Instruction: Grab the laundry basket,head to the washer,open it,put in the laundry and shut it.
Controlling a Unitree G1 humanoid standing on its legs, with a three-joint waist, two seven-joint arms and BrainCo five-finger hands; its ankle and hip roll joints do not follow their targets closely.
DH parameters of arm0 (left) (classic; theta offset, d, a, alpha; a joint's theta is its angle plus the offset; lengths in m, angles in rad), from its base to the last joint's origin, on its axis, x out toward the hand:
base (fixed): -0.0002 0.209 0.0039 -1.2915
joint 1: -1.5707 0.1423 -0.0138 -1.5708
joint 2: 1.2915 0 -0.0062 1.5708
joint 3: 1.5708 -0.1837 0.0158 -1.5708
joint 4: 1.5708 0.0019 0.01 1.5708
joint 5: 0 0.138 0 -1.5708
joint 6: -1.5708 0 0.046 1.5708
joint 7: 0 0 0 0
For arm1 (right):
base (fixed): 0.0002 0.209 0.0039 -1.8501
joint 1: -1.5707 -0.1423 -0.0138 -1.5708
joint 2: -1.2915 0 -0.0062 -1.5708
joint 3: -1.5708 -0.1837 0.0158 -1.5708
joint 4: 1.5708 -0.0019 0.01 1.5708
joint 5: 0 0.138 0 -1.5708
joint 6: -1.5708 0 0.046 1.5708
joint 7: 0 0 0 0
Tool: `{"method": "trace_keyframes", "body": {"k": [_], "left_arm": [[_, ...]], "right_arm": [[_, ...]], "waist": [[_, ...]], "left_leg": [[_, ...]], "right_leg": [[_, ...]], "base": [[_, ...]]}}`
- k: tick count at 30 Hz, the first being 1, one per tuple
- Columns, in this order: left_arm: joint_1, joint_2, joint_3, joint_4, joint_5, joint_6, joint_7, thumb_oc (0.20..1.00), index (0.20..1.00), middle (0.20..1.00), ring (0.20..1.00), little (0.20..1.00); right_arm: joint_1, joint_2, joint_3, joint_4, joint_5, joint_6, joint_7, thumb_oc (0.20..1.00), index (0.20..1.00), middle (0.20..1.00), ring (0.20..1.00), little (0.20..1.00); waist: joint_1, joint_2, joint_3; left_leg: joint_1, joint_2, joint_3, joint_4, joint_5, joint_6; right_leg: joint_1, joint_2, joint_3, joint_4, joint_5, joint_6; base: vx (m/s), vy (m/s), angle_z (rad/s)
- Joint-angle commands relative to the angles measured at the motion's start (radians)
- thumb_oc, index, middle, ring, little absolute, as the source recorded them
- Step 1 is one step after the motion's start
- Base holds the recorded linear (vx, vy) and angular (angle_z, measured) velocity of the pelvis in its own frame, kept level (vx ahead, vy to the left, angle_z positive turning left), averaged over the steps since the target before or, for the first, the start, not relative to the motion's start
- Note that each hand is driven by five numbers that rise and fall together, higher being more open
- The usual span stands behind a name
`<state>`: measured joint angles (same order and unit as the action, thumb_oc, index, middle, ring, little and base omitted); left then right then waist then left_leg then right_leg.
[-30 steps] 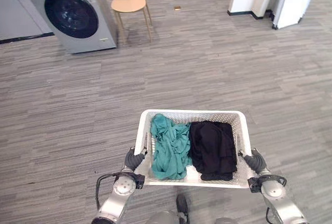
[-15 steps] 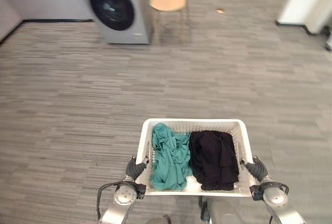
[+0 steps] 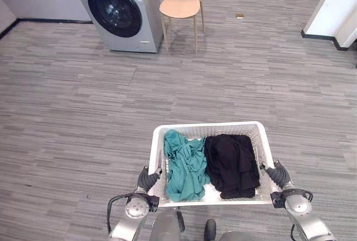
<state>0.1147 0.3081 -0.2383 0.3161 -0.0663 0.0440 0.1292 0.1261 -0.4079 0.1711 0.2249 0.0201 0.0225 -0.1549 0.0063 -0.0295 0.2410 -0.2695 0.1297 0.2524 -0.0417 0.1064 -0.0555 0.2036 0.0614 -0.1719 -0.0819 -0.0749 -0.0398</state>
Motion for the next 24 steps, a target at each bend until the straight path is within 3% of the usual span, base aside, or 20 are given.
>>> {"method": "trace_keyframes", "body": {"k": [1,3,4,6,8,9,10,11,12,13,15,17,19,21,23,24], "left_arm": [[-0.022,0.013,0.03,-0.123,-0.09,-0.099,-0.051,0.2,0.2,0.2,0.2,0.2],[-0.02,0.03,0.032,-0.125,-0.09,-0.099,-0.051,0.2,0.2,0.2,0.2,0.2],[-0.02,0.03,0.032,-0.125,-0.09,-0.099,-0.051,0.2,0.2,0.2,0.2,0.2],[-0.02,0.056,0.031,-0.131,-0.087,-0.102,-0.06,0.2,0.2,0.2,0.2,0.2],[-0.024,0.062,0.032,-0.13,-0.086,-0.104,-0.06,0.2,0.2,0.2,0.2,0.2],[-0.027,0.073,0.037,-0.134,-0.08,-0.1,-0.06,0.2,0.2,0.2,0.2,0.2],[-0.027,0.073,0.037,-0.134,-0.08,-0.1,-0.06,0.2,0.2,0.2,0.2,0.2],[-0.031,0.076,0.036,-0.136,-0.082,-0.102,-0.056,0.2,0.2,0.2,0.2,0.2],[-0.033,0.079,0.041,-0.14,-0.083,-0.102,-0.056,0.2,0.2,0.2,0.2,0.2],[-0.028,0.08,0.047,-0.147,-0.084,-0.103,-0.058,0.2,0.2,0.2,0.2,0.2],[-0.027,0.078,0.048,-0.146,-0.086,-0.101,-0.059,0.2,0.2,0.2,0.2,0.2],[-0.021,0.07,0.051,-0.142,-0.09,-0.103,-0.061,0.2,0.2,0.2,0.2,0.2],[-0.023,0.057,0.056,-0.131,-0.082,-0.107,-0.062,0.2,0.2,0.2,0.2,0.2],[-0.024,0.055,0.059,-0.127,-0.075,-0.111,-0.063,0.2,0.2,0.2,0.2,0.2],[-0.034,0.047,0.05,-0.12,-0.069,-0.119,-0.07,0.2,0.2,0.2,0.2,0.2],[-0.034,0.047,0.051,-0.12,-0.069,-0.119,-0.07,0.2,0.2,0.2,0.2,0.2]], "right_arm": [[-0.019,0.023,-0.053,-0.107,0.11,-0.114,0.038,0.2,0.2,0.2,0.2,0.2],[-0.033,0.043,-0.039,-0.107,0.114,-0.116,0.05,0.2,0.2,0.2,0.2,0.2],[-0.033,0.043,-0.039,-0.106,0.114,-0.116,0.05,0.2,0.2,0.2,0.2,0.2],[-0.045,0.059,-0.03,-0.105,0.113,-0.122,0.066,0.2,0.2,0.2,0.2,0.2],[-0.048,0.064,-0.029,-0.106,0.115,-0.126,0.065,0.2,0.2,0.2,0.2,0.2],[-0.057,0.069,-0.019,-0.108,0.113,-0.124,0.073,0.2,0.2,0.2,0.2,0.2],[-0.057,0.07,-0.019,-0.108,0.113,-0.124,0.073,0.2,0.2,0.2,0.2,0.2],[-0.069,0.066,-0.009,-0.11,0.109,-0.122,0.08,0.2,0.2,0.2,0.2,0.2],[-0.077,0.06,-0.005,-0.111,0.105,-0.119,0.083,0.2,0.2,0.2,0.2,0.2],[-0.082,0.056,-0.001,-0.11,0.102,-0.117,0.082,0.2,0.2,0.2,0.2,0.2],[-0.086,0.055,0.0,-0.113,0.102,-0.116,0.082,0.2,0.2,0.2,0.2,0.2],[-0.084,0.054,-0.002,-0.114,0.108,-0.113,0.079,0.2,0.2,0.2,0.2,0.2],[-0.073,0.056,-0.012,-0.118,0.114,-0.116,0.075,0.2,0.2,0.2,0.2,0.2],[-0.067,0.057,-0.016,-0.12,0.113,-0.118,0.074,0.2,0.2,0.2,0.2,0.2],[-0.04,0.05,-0.027,-0.12,0.111,-0.125,0.081,0.2,0.2,0.2,0.2,0.2],[-0.041,0.05,-0.027,-0.12,0.111,-0.125,0.081,0.2,0.2,0.2,0.2,0.2]], "waist": [[0.034,0.01,-0.063],[0.045,-0.009,-0.082],[0.048,-0.007,-0.085],[0.053,-0.033,-0.088],[0.054,-0.036,-0.088],[0.047,-0.034,-0.079],[0.049,-0.034,-0.08],[0.037,-0.026,-0.065],[0.029,-0.016,-0.054],[0.015,0.001,-0.038],[0.005,0.006,-0.025],[-0.013,0.008,-0.012],[-0.041,0.007,-0.002],[-0.047,0.014,-0.005],[-0.067,0.003,-0.026],[-0.068,0.0,-0.027]], "left_leg": [[0.026,0.03,0.007,0.088,0.037,-0.045],[0.015,0.018,0.009,0.175,0.001,-0.026],[0.012,0.022,0.01,0.174,0.003,-0.026],[0.03,-0.011,0.017,0.214,-0.069,0.017],[0.038,-0.021,0.024,0.213,-0.089,0.031],[0.068,-0.044,0.03,0.214,-0.129,0.06],[0.066,-0.044,0.032,0.215,-0.13,0.061],[0.104,-0.057,0.033,0.199,-0.144,0.069],[0.134,-0.067,0.038,0.183,-0.156,0.075],[0.192,-0.075,0.048,0.16,-0.181,0.079],[0.231,-0.082,0.049,0.142,-0.193,0.081],[0.286,-0.097,0.045,0.119,-0.216,0.079],[0.353,-0.115,0.018,0.099,-0.25,0.065],[0.38,-0.113,-0.001,0.091,-0.275,0.059],[0.437,-0.108,-0.041,0.128,-0.324,0.037],[0.433,-0.111,-0.042,0.128,-0.321,0.037]], "right_leg": [[0.05,-0.142,-0.026,0.124,-0.157,0.144],[0.044,-0.195,-0.002,0.161,-0.146,0.172],[0.039,-0.192,0.001,0.161,-0.143,0.171],[-0.014,-0.245,0.035,0.286,-0.074,0.202],[-0.042,-0.253,0.048,0.334,-0.054,0.208],[-0.118,-0.259,0.065,0.422,0.004,0.207],[-0.122,-0.26,0.067,0.424,0.002,0.207],[-0.189,-0.238,0.073,0.454,0.015,0.192],[-0.23,-0.23,0.055,0.453,0.004,0.189],[-0.29,-0.223,-0.005,0.428,-0.024,0.178],[-0.336,-0.213,-0.032,0.409,-0.021,0.172],[-0.362,-0.204,-0.063,0.315,0.004,0.176],[-0.421,-0.18,-0.05,0.188,0.055,0.196],[-0.432,-0.172,-0.045,0.157,0.059,0.209],[-0.434,-0.191,-0.033,0.158,0.11,0.198],[-0.436,-0.194,-0.033,0.156,0.113,0.197]], "base": [[0.49,0.227,-0.25],[0.46,0.268,-0.53],[0.36,0.251,-0.55],[0.36,0.274,-0.31],[0.26,0.214,-0.1],[0.16,0.135,-0.07],[0.24,0.222,-0.16],[0.16,0.155,-0.1],[0.33,0.23,-0.31],[0.25,0.141,-0.27],[0.25,0.074,-0.18],[0.35,0.018,0.1],[0.47,-0.059,0.17],[0.43,-0.107,0.31],[0.63,-0.319,0.79],[0.41,-0.285,0.96]]}}
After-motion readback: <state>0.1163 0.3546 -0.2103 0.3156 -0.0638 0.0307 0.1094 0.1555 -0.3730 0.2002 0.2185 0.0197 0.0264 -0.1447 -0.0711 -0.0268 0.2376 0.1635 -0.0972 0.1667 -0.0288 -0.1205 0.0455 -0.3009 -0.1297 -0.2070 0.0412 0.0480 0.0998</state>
